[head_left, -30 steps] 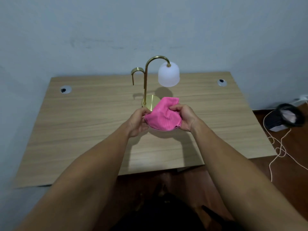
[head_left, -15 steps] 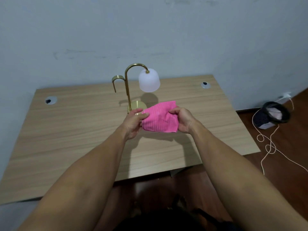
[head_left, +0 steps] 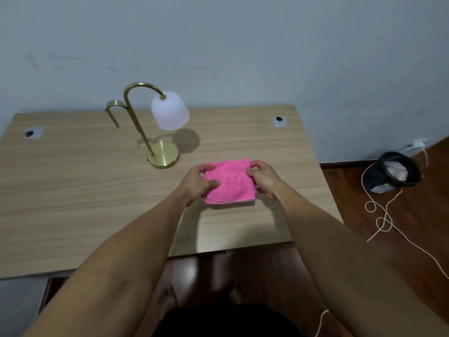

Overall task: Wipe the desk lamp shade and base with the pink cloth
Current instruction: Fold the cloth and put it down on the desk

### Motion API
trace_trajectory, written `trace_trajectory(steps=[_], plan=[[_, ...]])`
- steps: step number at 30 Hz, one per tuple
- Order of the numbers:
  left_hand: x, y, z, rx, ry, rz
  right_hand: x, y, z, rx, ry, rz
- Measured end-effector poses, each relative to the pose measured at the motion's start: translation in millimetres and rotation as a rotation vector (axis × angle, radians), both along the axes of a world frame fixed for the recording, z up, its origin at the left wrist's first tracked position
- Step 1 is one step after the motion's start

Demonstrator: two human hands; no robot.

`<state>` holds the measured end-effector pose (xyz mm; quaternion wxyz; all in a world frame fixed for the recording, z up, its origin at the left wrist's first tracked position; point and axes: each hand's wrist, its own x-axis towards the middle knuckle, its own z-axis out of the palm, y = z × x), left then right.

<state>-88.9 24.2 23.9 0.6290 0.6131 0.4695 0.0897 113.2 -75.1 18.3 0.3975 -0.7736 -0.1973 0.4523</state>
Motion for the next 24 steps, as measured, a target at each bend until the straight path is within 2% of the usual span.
trace_trajectory(steps=[4,13,24], plan=[[21,-26,-20,0.007,0.056,-0.073,21,-15,-24,0.002,-0.132,0.041],[36,-52,-60,0.061,0.168,-0.164,42,-47,-83,-0.041,-0.27,0.092],[52,-59,-68,0.143,0.259,-0.177,52,-59,-88,-0.089,-0.407,0.051]])
